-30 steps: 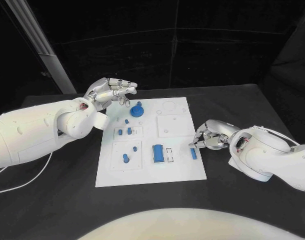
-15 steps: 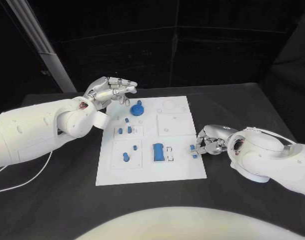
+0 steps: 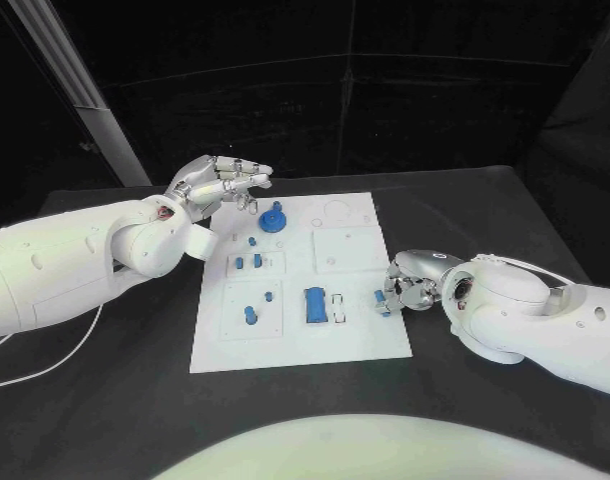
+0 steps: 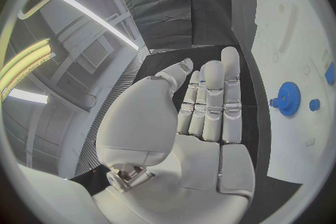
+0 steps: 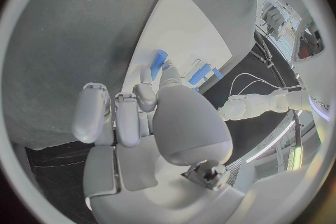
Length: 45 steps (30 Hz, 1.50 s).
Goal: Assemble the parts on the task board
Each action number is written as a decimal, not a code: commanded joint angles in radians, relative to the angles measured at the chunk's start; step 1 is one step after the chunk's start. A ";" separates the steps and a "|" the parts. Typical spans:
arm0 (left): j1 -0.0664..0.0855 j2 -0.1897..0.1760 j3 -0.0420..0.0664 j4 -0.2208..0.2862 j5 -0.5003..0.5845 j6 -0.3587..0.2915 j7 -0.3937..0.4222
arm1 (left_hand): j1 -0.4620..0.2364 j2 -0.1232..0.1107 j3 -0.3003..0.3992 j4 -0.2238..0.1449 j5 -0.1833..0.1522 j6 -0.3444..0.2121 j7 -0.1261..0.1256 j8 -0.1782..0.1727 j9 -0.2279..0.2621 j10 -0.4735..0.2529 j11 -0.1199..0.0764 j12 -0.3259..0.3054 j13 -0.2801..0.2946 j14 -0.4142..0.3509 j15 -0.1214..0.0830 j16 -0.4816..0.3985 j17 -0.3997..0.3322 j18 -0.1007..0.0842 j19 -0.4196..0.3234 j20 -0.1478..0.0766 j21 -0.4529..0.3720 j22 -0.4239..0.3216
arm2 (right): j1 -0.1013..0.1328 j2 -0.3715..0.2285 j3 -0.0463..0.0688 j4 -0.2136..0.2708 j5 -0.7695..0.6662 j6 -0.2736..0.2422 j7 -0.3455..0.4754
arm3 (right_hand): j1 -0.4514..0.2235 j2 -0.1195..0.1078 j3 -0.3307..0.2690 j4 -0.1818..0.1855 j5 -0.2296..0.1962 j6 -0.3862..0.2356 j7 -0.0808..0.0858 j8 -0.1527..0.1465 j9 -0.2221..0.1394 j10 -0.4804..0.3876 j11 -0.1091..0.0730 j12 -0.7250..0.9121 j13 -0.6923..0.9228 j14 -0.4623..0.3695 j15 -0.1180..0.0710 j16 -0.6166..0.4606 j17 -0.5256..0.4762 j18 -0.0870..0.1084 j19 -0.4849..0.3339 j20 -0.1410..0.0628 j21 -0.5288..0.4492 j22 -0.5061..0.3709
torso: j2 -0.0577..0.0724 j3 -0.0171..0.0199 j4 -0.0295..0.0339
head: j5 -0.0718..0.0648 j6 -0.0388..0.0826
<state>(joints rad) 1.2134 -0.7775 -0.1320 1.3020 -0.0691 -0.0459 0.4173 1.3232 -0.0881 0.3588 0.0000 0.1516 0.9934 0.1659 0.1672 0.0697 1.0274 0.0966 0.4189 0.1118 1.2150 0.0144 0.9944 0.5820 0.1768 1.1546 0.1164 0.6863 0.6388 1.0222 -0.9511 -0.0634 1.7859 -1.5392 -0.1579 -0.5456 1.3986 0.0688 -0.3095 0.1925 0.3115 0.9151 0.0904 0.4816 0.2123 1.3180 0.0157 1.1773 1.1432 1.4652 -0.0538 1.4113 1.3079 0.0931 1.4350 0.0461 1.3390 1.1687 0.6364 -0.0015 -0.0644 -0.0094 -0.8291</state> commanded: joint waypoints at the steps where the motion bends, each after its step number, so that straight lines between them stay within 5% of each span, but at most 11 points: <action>1: 0.001 0.000 0.000 0.000 -0.006 0.015 0.009 | -0.002 0.011 -0.003 0.002 -0.001 -0.006 0.002 0.006 -0.001 -0.006 -0.001 0.004 0.001 -0.008 0.001 -0.004 -0.001 0.006 0.005 0.001 -0.006 -0.001 | -0.004 0.012 -0.003 -0.012 -0.062 0.043 -0.015 | 0.031 0.008 0.012 -0.020 -0.014 -0.004 0.003 -0.001 -0.002 -0.005 -0.004 -0.005 -0.003 0.062 -0.008 0.001 0.041 -0.015 0.000 -0.002 0.004 0.001 | 0.000 0.0002 0.0016 | 0.001 0.000; 15: 0.001 0.000 -0.001 0.003 -0.006 0.015 0.009 | -0.002 0.013 -0.003 0.003 -0.001 -0.008 0.002 0.006 -0.001 -0.008 0.000 0.006 0.001 -0.009 0.002 -0.004 -0.002 0.006 0.005 0.001 -0.007 -0.002 | -0.019 0.055 -0.003 -0.034 -0.180 0.124 -0.039 | 0.130 0.049 0.106 -0.093 -0.106 -0.011 0.007 -0.024 -0.012 -0.022 -0.003 -0.026 -0.014 0.059 -0.006 -0.004 0.037 -0.015 -0.004 0.001 0.002 0.001 | 0.000 -0.0012 0.0002 | 0.005 0.000; 17: 0.001 -0.001 -0.001 0.004 -0.006 0.014 0.009 | -0.002 0.013 -0.003 0.003 -0.001 -0.008 0.002 0.006 -0.001 -0.008 0.000 0.006 0.001 -0.009 0.002 -0.004 -0.002 0.006 0.005 0.001 -0.007 -0.002 | -0.021 0.057 -0.003 -0.035 -0.179 0.121 -0.040 | 0.128 0.056 0.117 -0.092 -0.101 -0.007 0.007 -0.029 -0.015 -0.022 -0.003 -0.027 -0.015 0.060 -0.006 -0.004 0.037 -0.015 -0.004 0.001 0.002 0.002 | 0.000 -0.0005 -0.0004 | 0.006 0.006; 20: 0.001 -0.002 -0.001 0.005 -0.006 0.014 0.010 | -0.002 0.013 -0.003 0.004 -0.001 -0.008 0.003 0.006 -0.001 -0.009 0.000 0.006 0.001 -0.009 0.002 -0.003 -0.002 0.006 0.005 0.001 -0.008 -0.002 | -0.022 0.060 -0.003 -0.036 -0.170 0.111 -0.042 | 0.095 0.063 0.138 -0.068 -0.034 -0.001 0.005 -0.046 -0.024 -0.022 -0.004 -0.028 -0.015 0.060 -0.006 -0.002 0.040 -0.016 -0.003 0.001 0.003 0.004 | -0.001 -0.0008 0.0014 | 0.006 0.011; 33: 0.001 -0.004 -0.001 0.009 -0.006 0.017 0.006 | -0.001 0.015 -0.002 0.004 -0.001 -0.009 0.003 0.006 -0.002 -0.010 0.000 0.007 0.001 -0.009 0.002 -0.003 -0.003 0.006 0.005 0.001 -0.008 -0.002 | -0.024 0.059 -0.003 -0.028 -0.054 0.018 -0.044 | 0.045 0.002 0.276 -0.018 0.047 0.031 0.005 -0.101 -0.049 -0.013 -0.005 -0.025 -0.007 0.062 -0.007 0.000 0.047 -0.017 0.000 0.000 0.008 0.014 | -0.003 -0.0003 -0.0002 | 0.010 0.012; 38: 0.001 -0.004 -0.001 0.009 -0.006 0.016 0.006 | -0.001 0.015 -0.002 0.004 -0.001 -0.009 0.003 0.006 -0.002 -0.010 0.000 0.007 0.001 -0.009 0.002 -0.003 -0.003 0.006 0.005 0.001 -0.008 -0.002 | -0.024 0.047 -0.003 -0.011 0.065 -0.101 -0.024 | -0.009 -0.037 0.312 0.024 0.060 0.041 0.007 -0.118 -0.054 -0.005 -0.002 -0.017 0.001 0.063 -0.005 0.002 0.050 -0.017 0.000 0.002 0.009 0.016 | -0.003 -0.0008 0.0014 | 0.007 0.013; 41: 0.001 -0.003 -0.001 0.009 -0.006 0.016 0.006 | -0.001 0.015 -0.002 0.004 -0.001 -0.009 0.003 0.007 -0.002 -0.010 0.000 0.007 0.001 -0.010 0.002 -0.004 -0.004 0.006 0.005 0.001 -0.008 -0.002 | -0.023 0.041 -0.003 0.001 0.133 -0.174 0.001 | -0.031 -0.067 0.340 0.041 0.111 0.055 0.004 -0.123 -0.054 0.001 -0.004 -0.011 0.007 0.065 -0.007 0.007 0.056 -0.018 0.003 0.000 0.013 0.022 | -0.002 -0.0005 0.0024 | 0.009 0.015; 45: 0.001 -0.003 -0.001 0.009 -0.006 0.015 0.006 | -0.001 0.015 -0.002 0.004 -0.001 -0.009 0.003 0.007 -0.002 -0.010 0.000 0.007 0.001 -0.010 0.002 -0.004 -0.004 0.006 0.005 0.001 -0.008 -0.002 | -0.023 0.036 -0.003 0.015 0.193 -0.210 0.027 | -0.040 -0.089 0.372 0.047 0.149 0.063 0.003 -0.129 -0.054 0.004 -0.006 -0.007 0.012 0.066 -0.008 0.010 0.060 -0.018 0.004 -0.002 0.015 0.025 | 0.000 0.0008 0.0008 | 0.013 0.014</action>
<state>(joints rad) 1.2132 -0.7805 -0.1327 1.3096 -0.0700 -0.0437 0.4171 1.3233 -0.0812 0.3588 -0.0001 0.1516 0.9897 0.1696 0.1672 0.0697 1.0274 0.0966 0.4225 0.1120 1.2115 0.0179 0.9944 0.5798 0.1766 1.1546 0.1164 0.6825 0.6381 0.9982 -0.9144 -0.0662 1.7942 -1.4618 -0.2931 -0.5538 1.3562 -0.0094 0.0571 0.2383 0.4543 0.9697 0.0923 0.3587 0.1563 1.3151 0.0090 1.1656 1.1536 1.4645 -0.0678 1.4174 1.3075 0.0930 1.4349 0.0462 1.3506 1.1924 0.6341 -0.0014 -0.0632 0.0004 -0.8143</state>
